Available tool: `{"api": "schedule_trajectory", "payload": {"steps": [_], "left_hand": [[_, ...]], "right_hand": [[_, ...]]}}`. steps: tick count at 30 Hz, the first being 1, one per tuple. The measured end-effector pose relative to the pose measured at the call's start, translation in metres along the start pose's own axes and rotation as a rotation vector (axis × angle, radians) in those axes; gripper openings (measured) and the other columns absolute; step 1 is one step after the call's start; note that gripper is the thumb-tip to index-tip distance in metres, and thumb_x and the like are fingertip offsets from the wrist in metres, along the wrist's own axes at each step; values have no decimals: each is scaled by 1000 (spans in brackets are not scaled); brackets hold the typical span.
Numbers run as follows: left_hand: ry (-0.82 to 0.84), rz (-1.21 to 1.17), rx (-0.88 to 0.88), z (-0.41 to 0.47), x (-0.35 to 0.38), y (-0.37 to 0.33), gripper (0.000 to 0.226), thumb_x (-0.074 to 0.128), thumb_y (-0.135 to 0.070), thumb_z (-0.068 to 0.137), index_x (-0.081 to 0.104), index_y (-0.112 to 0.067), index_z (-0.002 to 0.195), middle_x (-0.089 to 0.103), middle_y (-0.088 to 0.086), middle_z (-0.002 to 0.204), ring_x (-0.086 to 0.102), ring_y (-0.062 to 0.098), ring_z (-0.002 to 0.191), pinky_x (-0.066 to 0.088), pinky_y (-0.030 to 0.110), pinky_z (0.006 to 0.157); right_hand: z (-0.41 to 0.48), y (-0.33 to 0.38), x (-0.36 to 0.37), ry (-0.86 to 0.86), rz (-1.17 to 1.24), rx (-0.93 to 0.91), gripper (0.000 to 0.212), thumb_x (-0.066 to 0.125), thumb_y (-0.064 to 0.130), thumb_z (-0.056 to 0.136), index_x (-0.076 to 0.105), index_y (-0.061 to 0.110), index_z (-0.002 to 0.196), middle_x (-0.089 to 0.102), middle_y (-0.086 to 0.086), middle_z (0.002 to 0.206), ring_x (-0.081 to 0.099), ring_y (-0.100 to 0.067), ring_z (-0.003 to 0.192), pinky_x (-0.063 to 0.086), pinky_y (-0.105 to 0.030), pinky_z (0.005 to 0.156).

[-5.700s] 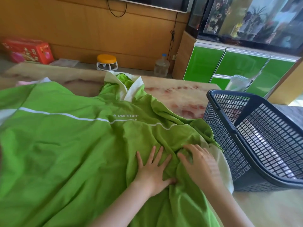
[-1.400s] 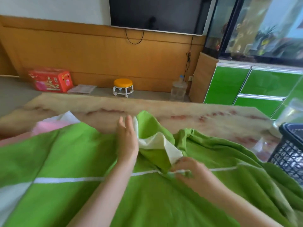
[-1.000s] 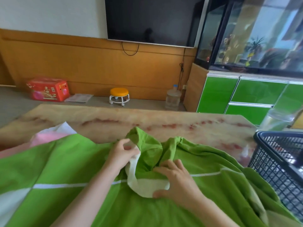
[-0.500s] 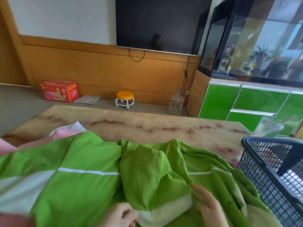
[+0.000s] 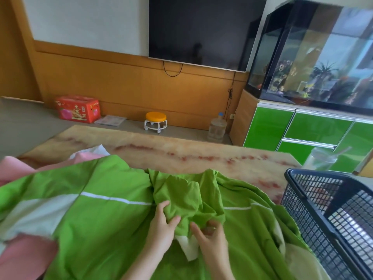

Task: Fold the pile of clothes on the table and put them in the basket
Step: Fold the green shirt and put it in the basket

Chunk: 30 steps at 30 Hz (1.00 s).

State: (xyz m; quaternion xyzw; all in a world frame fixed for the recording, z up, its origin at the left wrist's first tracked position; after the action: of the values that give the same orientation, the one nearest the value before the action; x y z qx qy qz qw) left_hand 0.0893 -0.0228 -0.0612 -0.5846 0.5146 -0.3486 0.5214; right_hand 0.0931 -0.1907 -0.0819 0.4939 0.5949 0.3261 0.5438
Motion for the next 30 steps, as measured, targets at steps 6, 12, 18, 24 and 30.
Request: {"api": "schedule_trajectory", "payload": {"steps": [6, 12, 18, 24, 30], "left_hand": [[224, -598, -192, -31, 18, 7, 33, 50, 8, 89, 53, -15, 112, 66, 21, 105, 68, 32, 89, 58, 38, 59], [205, 365, -8, -44, -18, 21, 25, 47, -2, 92, 53, -24, 101, 67, 1, 83, 67, 10, 71, 54, 25, 63], [-115, 598, 581, -40, -17, -36, 45, 50, -39, 88, 47, -25, 131, 39, -16, 131, 43, -4, 117, 31, 3, 95], [55, 915, 498, 3, 51, -57, 64, 55, -51, 86, 32, -33, 143, 37, -12, 145, 31, 9, 137, 11, 40, 118], [-150, 278, 626, -17, 2, -88, 3, 65, -27, 84, 65, -29, 83, 69, -15, 85, 61, -1, 68, 48, 18, 68]], "right_hand": [[0, 11, 18, 301, 776, 308, 46, 58, 41, 86, 62, 2, 110, 69, -23, 104, 67, -37, 95, 52, -49, 83], [-15, 11, -23, 72, 317, -80, 28, 74, 25, 75, 63, 6, 93, 73, -8, 79, 70, -15, 71, 57, -25, 68], [-25, 4, -53, -65, -136, -145, 50, 56, 64, 66, 59, 21, 90, 66, 4, 82, 64, -9, 70, 55, -27, 65], [18, 15, -56, -37, -75, 80, 55, 64, 60, 76, 59, 9, 96, 71, -4, 74, 66, -20, 52, 51, -30, 45], [39, 20, -46, -22, 384, 74, 4, 52, 8, 95, 55, 5, 96, 63, -11, 75, 63, -19, 50, 57, -34, 50]]}}
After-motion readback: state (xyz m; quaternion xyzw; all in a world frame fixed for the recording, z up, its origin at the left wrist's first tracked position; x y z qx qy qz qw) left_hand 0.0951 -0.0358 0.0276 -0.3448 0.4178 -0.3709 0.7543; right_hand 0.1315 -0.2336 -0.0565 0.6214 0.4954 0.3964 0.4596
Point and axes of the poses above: each hand's wrist, its own z-axis towards the middle knuckle, its own x-axis out of the palm, y = z × x, the point moved 7 cm from there along z, towards the middle knuckle
